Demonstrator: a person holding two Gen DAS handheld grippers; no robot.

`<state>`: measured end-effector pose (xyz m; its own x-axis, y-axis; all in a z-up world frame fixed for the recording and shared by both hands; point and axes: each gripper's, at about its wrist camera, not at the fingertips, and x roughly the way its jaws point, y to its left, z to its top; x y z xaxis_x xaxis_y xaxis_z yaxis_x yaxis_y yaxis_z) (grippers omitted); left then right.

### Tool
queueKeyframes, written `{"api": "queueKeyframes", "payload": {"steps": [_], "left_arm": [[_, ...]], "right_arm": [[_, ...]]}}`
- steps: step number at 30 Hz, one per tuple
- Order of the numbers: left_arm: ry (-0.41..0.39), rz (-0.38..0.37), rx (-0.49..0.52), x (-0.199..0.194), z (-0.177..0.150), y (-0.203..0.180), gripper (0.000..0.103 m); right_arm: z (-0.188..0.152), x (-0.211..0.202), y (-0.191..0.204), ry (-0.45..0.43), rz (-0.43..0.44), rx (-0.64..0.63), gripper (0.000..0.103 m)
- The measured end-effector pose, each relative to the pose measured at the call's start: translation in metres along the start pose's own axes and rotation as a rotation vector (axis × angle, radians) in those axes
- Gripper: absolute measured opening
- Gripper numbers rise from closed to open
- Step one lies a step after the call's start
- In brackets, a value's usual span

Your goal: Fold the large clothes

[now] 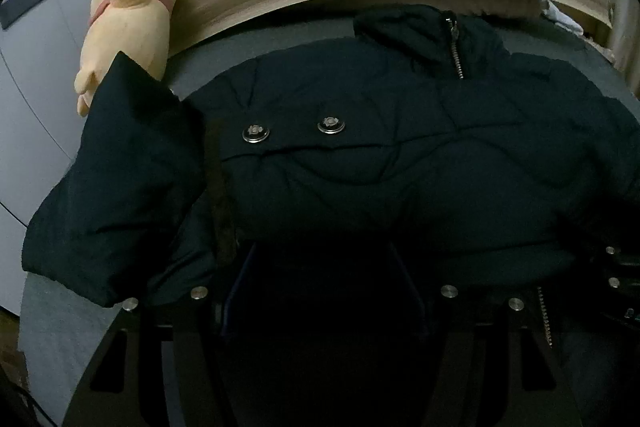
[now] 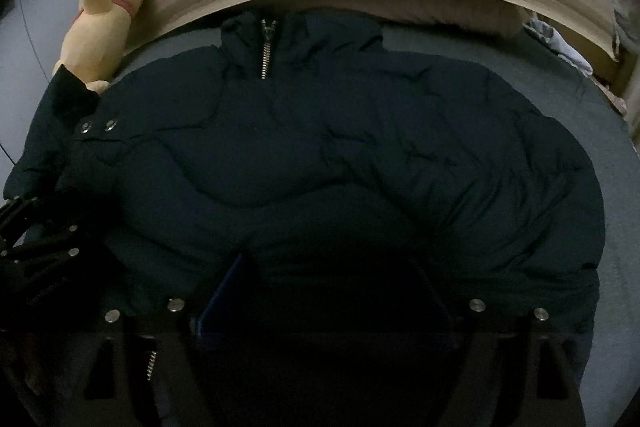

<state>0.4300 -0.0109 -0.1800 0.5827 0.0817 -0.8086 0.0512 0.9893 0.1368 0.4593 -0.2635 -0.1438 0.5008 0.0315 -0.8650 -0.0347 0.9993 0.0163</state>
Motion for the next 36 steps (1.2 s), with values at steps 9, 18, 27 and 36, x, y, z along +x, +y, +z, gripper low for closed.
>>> {"api": "queueKeyframes", "payload": {"steps": [9, 18, 27, 36], "left_arm": [[0.018, -0.037, 0.006, 0.001, 0.000, 0.001, 0.067], [0.004, -0.032, 0.001, 0.001, -0.003, 0.000, 0.068], [-0.076, -0.112, -0.057, -0.041, 0.001, 0.027, 0.068], [-0.263, -0.179, -0.416, -0.113, -0.045, 0.217, 0.088]], "right_arm": [[0.021, -0.037, -0.067, -0.100, -0.006, 0.174, 0.085], [0.006, -0.002, -0.118, -0.039, 0.039, 0.296, 0.090], [0.000, -0.072, -0.097, -0.195, 0.001, 0.224, 0.092], [-0.078, -0.125, -0.137, -0.289, -0.122, 0.245, 0.095]]}}
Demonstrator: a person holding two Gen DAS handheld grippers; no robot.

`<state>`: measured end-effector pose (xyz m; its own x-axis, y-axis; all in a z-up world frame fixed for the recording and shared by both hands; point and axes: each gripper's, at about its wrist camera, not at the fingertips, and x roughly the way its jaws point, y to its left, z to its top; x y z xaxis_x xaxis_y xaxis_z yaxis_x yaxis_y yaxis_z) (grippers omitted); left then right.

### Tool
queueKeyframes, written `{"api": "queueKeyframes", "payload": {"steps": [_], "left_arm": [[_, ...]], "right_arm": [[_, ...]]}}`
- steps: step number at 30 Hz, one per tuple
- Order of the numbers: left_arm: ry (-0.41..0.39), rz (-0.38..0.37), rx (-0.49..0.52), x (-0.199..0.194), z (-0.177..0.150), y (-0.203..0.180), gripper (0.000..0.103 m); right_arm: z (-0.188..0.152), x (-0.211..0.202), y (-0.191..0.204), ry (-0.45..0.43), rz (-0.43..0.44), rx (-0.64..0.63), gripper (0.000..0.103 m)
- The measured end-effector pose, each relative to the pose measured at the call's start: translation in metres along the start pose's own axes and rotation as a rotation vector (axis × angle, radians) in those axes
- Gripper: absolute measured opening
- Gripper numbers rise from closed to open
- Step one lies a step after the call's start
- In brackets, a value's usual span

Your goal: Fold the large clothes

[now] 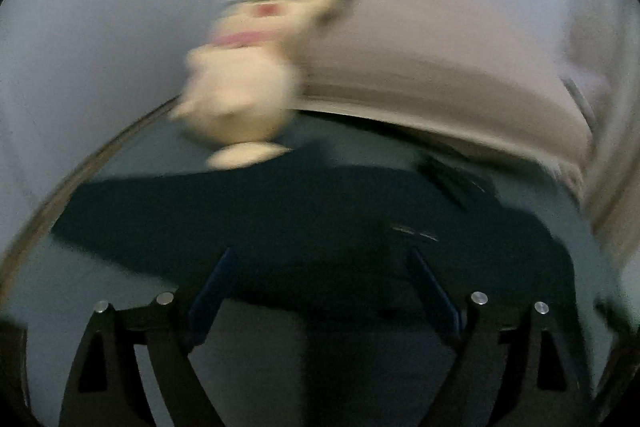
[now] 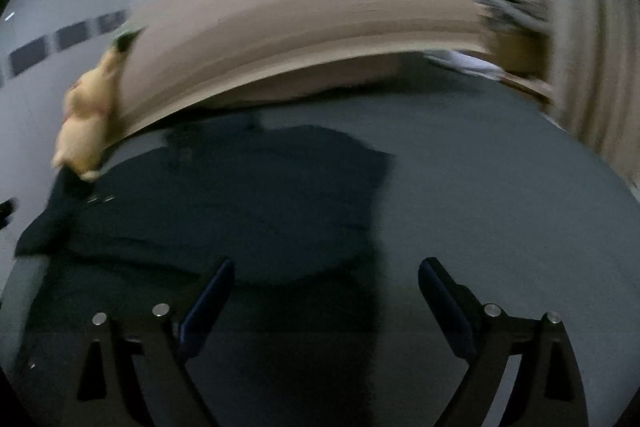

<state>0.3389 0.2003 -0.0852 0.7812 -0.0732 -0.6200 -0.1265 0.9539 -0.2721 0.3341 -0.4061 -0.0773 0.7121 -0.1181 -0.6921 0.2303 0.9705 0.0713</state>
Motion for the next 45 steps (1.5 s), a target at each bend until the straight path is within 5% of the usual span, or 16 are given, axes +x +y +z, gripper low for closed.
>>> {"api": "queueKeyframes", "payload": {"steps": [7, 15, 16, 17, 20, 25, 30, 38, 45], "left_arm": [[0.072, 0.023, -0.630, 0.032, 0.008, 0.191, 0.088], [0.071, 0.038, -0.789, 0.067, 0.005, 0.239, 0.086], [0.068, 0.051, -0.777, 0.068, 0.006, 0.239, 0.073], [0.085, 0.065, -0.760, 0.070, 0.008, 0.238, 0.042], [0.129, 0.114, -0.726, 0.075, 0.010, 0.240, 0.016], [0.067, 0.232, -0.486, 0.050, 0.037, 0.199, 0.009], [-0.110, 0.264, -0.173, -0.004, 0.074, 0.110, 0.008], [-0.280, 0.067, 0.093, -0.071, 0.115, -0.041, 0.008], [-0.234, -0.107, 0.311, -0.071, 0.092, -0.175, 0.008]], "right_arm": [[-0.029, 0.006, -0.079, 0.042, -0.188, 0.163, 0.097], [-0.040, 0.028, -0.091, 0.121, -0.144, 0.224, 0.100], [-0.041, 0.027, -0.093, 0.122, -0.143, 0.225, 0.101], [-0.041, 0.028, -0.093, 0.126, -0.140, 0.224, 0.102], [-0.043, 0.029, -0.092, 0.136, -0.139, 0.222, 0.103], [-0.045, 0.028, -0.099, 0.133, -0.124, 0.236, 0.103], [-0.046, 0.032, -0.102, 0.129, -0.108, 0.247, 0.103], [-0.051, 0.028, -0.112, 0.106, -0.066, 0.281, 0.103], [-0.055, 0.021, -0.122, 0.078, -0.015, 0.324, 0.103]]}}
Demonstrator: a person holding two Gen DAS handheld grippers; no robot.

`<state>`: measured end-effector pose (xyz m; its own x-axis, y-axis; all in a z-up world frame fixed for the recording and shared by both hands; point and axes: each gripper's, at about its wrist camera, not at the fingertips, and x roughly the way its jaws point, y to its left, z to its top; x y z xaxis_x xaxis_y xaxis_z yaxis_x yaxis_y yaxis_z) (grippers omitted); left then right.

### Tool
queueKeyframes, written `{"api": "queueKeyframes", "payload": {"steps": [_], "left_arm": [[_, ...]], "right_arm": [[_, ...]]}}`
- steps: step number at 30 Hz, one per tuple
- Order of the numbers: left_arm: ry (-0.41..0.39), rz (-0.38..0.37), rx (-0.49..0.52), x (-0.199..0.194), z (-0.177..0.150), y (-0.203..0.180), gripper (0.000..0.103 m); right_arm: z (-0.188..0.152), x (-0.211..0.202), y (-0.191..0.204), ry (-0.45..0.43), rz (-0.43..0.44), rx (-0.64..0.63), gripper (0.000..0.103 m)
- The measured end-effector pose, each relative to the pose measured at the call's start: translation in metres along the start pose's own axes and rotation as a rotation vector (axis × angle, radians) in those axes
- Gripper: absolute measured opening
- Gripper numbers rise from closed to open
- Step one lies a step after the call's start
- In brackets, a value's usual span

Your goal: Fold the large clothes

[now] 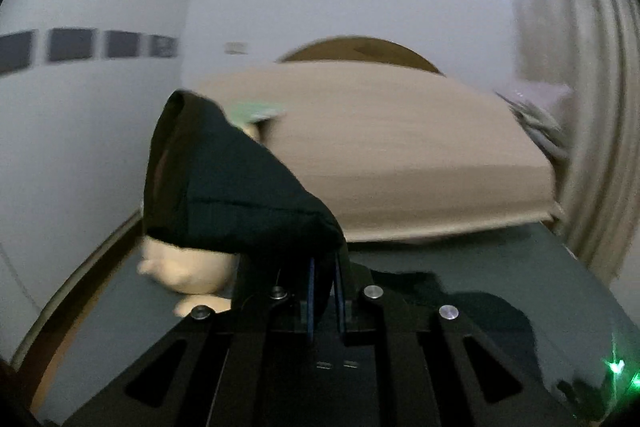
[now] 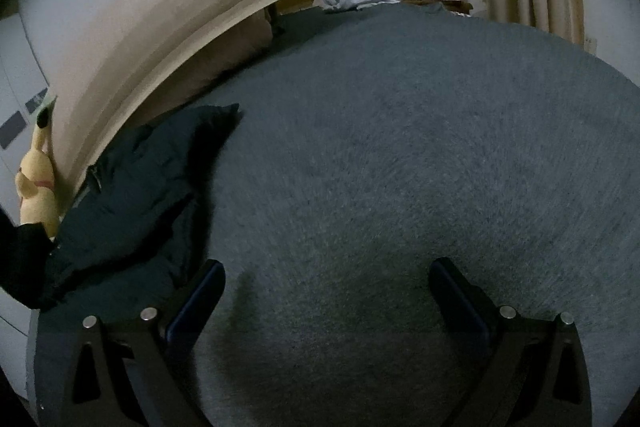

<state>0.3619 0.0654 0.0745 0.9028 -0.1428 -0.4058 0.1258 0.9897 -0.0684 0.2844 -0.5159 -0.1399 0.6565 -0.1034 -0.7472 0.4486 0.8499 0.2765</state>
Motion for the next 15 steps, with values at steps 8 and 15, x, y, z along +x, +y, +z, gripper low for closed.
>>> {"api": "queueKeyframes", "payload": {"steps": [8, 15], "left_arm": [[0.148, -0.133, 0.153, 0.051, -0.046, -0.117, 0.008], [0.388, -0.202, 0.169, 0.095, -0.094, -0.163, 0.042]], "right_arm": [[-0.001, -0.007, -0.007, -0.016, 0.041, 0.029, 0.103], [-0.002, -0.012, -0.012, -0.024, 0.063, 0.045, 0.103]]}}
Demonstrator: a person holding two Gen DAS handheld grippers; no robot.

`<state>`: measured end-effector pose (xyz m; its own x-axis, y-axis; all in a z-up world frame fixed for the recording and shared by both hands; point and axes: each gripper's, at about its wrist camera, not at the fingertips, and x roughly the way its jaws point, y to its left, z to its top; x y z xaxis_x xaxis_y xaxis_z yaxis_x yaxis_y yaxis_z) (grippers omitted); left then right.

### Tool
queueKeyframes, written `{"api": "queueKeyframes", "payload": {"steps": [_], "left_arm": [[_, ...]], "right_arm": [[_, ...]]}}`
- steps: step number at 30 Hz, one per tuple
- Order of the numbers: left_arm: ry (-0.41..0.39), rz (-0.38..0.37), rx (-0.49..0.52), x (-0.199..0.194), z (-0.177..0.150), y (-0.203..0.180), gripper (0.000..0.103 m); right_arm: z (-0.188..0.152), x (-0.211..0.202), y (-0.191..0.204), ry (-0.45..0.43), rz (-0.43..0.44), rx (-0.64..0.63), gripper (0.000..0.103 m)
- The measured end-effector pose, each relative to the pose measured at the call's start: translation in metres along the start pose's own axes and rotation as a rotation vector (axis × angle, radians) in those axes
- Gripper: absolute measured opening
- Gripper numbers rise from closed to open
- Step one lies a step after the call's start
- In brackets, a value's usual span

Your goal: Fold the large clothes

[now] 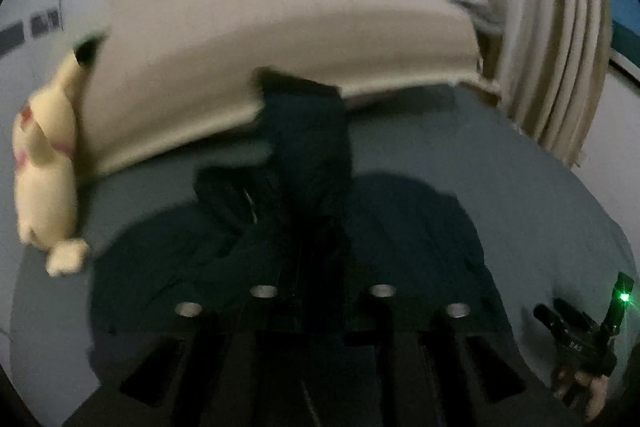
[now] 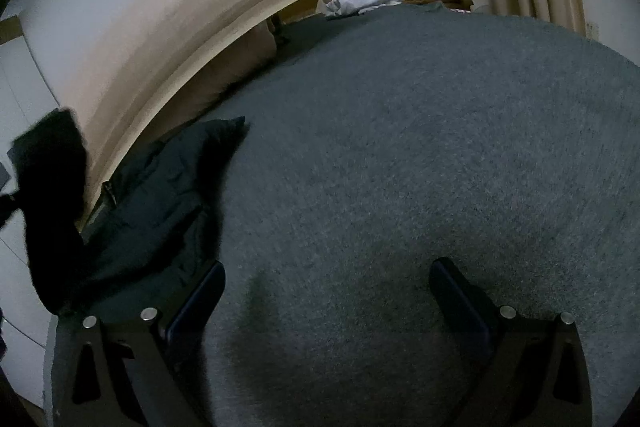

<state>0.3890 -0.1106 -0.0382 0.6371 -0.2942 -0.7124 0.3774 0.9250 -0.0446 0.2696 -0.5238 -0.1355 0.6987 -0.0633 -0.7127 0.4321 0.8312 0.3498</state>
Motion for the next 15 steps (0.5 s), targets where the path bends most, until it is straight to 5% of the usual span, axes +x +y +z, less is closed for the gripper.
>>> {"api": "queueKeyframes", "payload": {"steps": [1, 2, 10, 15], "left_arm": [[0.039, -0.009, -0.022, 0.005, 0.002, -0.001, 0.069], [0.050, -0.016, -0.041, 0.011, 0.002, 0.004, 0.074], [0.014, -0.085, -0.175, -0.028, 0.001, 0.043, 0.078], [-0.030, 0.057, -0.229, -0.039, -0.025, 0.090, 0.080]], "right_arm": [[0.000, -0.001, -0.001, -0.001, 0.002, 0.001, 0.103], [0.000, -0.001, -0.001, -0.001, 0.003, 0.002, 0.103], [-0.001, -0.003, 0.000, 0.000, 0.003, 0.002, 0.103], [0.002, -0.004, 0.002, 0.011, 0.001, 0.008, 0.103]]}}
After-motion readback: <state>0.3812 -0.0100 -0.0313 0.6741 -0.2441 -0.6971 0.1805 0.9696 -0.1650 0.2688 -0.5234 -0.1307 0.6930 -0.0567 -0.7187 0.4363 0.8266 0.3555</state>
